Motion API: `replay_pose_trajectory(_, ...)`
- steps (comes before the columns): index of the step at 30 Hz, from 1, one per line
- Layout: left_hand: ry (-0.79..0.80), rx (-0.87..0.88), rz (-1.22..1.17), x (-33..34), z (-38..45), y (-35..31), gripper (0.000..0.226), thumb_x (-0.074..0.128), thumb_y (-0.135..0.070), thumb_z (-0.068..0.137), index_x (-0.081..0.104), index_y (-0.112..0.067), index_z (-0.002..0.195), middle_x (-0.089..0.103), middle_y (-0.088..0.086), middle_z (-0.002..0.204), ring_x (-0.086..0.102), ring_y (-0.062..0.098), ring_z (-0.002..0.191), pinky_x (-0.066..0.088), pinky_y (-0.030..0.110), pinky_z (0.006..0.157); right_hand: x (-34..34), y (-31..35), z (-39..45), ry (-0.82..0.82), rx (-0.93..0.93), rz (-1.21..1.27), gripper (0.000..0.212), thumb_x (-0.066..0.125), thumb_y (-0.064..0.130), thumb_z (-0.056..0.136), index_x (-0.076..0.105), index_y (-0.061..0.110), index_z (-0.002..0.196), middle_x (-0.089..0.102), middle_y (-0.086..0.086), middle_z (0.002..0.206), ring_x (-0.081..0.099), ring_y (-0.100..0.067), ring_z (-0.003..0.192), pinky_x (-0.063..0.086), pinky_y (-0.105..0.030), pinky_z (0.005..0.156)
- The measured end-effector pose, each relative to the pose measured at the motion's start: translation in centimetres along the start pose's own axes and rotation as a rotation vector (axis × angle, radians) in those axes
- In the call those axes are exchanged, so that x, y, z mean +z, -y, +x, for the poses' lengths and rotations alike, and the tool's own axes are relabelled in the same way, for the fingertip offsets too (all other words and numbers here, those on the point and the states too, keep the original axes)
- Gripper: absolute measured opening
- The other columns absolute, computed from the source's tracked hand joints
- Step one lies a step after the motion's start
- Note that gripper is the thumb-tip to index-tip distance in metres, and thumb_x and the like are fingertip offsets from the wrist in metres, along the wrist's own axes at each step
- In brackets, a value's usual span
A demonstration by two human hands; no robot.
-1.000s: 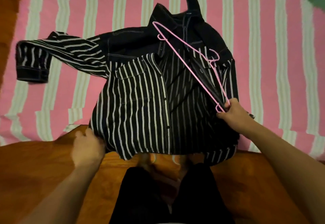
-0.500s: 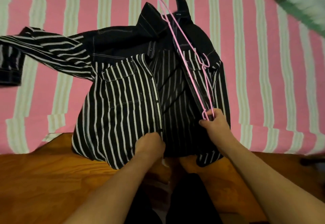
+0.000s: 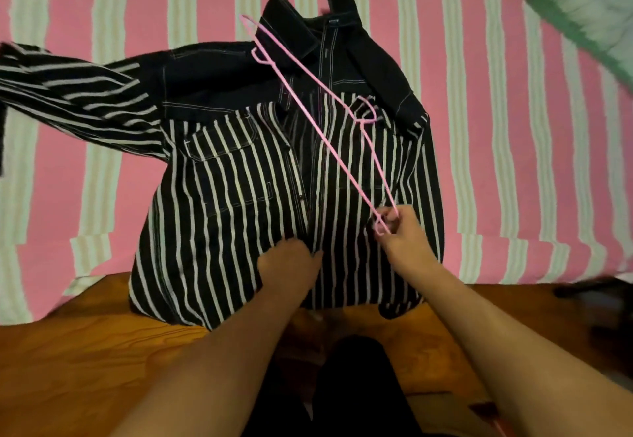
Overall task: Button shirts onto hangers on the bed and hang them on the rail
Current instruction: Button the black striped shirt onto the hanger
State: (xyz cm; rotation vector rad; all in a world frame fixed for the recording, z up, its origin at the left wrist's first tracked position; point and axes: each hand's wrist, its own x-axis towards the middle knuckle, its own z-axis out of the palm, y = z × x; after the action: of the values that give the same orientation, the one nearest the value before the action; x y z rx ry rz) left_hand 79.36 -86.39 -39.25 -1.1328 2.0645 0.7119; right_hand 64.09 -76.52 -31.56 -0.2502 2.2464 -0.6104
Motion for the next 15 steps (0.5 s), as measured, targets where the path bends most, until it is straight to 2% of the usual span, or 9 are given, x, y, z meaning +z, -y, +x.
replay_pose_trajectory(2,0.007,0.012,-0.07,0.0,0.6,0.1,0.043,0.049,-0.052,0.1,0.052,-0.02,0.071,0.055,-0.005,0.07,0.057,0.014,0.066,0.046,0.03,0.062,-1.9,0.5,0.2,-0.085,-0.041,-0.088,0.025,0.065,0.008,0.092,0.046,0.022,0.101,0.06,-0.003,0.098,0.061,-0.021,0.084,0.054,-0.039,0.071)
replay_pose_trajectory(5,0.104,0.077,-0.178,-0.8,0.8,0.7,0.033,0.05,-0.036,0.1,0.053,-0.018,0.072,0.059,-0.002,0.076,0.061,0.016,0.072,0.054,0.032,0.067,-4.2,1.0,1.3,-0.191,-0.115,-0.186,0.03,0.065,0.002,0.089,0.042,0.018,0.1,0.054,-0.004,0.085,0.054,-0.02,0.07,0.043,-0.035,0.057)
replay_pose_trajectory(7,0.417,0.214,-0.167,-2.1,-0.2,0.8,0.028,0.052,-0.035,0.101,0.059,-0.014,0.084,0.066,0.005,0.09,0.059,0.016,0.073,0.055,0.035,0.068,-5.4,1.3,3.1,-0.272,-0.139,-0.227,0.032,0.065,0.004,0.087,0.04,0.019,0.099,0.053,-0.004,0.084,0.054,-0.023,0.071,0.041,-0.035,0.057)
replay_pose_trajectory(9,0.774,0.325,0.002,-3.9,-0.9,0.6,0.023,0.056,-0.036,0.101,0.063,-0.014,0.1,0.072,0.012,0.103,0.061,0.016,0.069,0.056,0.031,0.07,-6.3,1.8,5.6,-0.333,-0.124,-0.242,0.032,0.066,0.007,0.086,0.039,0.02,0.098,0.052,-0.004,0.082,0.054,-0.026,0.069,0.041,-0.037,0.058)
replay_pose_trajectory(10,0.853,0.257,0.032,-5.1,-0.5,0.4,0.029,0.055,-0.041,0.101,0.064,-0.014,0.106,0.073,0.011,0.102,0.066,0.017,0.069,0.057,0.031,0.071,-6.7,2.1,7.1,-0.351,-0.105,-0.237,0.031,0.065,0.01,0.086,0.039,0.019,0.099,0.052,-0.004,0.081,0.053,-0.025,0.068,0.041,-0.037,0.058)
replay_pose_trajectory(11,0.842,0.169,-0.008,-6.7,0.3,0.2,0.037,0.052,-0.047,0.102,0.064,-0.013,0.109,0.074,0.008,0.099,0.069,0.019,0.074,0.058,0.033,0.076,-7.0,2.3,8.7,-0.362,-0.079,-0.22,0.03,0.065,0.012,0.086,0.039,0.019,0.1,0.052,-0.004,0.08,0.053,-0.024,0.068,0.041,-0.037,0.059)
replay_pose_trajectory(12,0.681,0.119,-0.061,-8.5,1.5,-0.4,0.04,0.049,-0.05,0.102,0.063,-0.013,0.11,0.073,0.006,0.099,0.07,0.021,0.08,0.058,0.035,0.08,-7.3,2.5,10.3,-0.366,-0.059,-0.201,0.028,0.063,0.013,0.087,0.039,0.019,0.101,0.052,-0.003,0.08,0.054,-0.024,0.069,0.041,-0.037,0.059)
replay_pose_trajectory(15,-0.23,0.093,-0.188,-14.0,6.8,-2.5,0.025,0.053,-0.038,0.102,0.058,-0.016,0.112,0.063,0.002,0.105,0.06,0.02,0.093,0.051,0.036,0.081,-7.7,2.5,14.4,-0.361,-0.022,-0.153,0.025,0.06,0.012,0.089,0.039,0.018,0.103,0.053,-0.005,0.08,0.054,-0.025,0.069,0.035,-0.034,0.055)
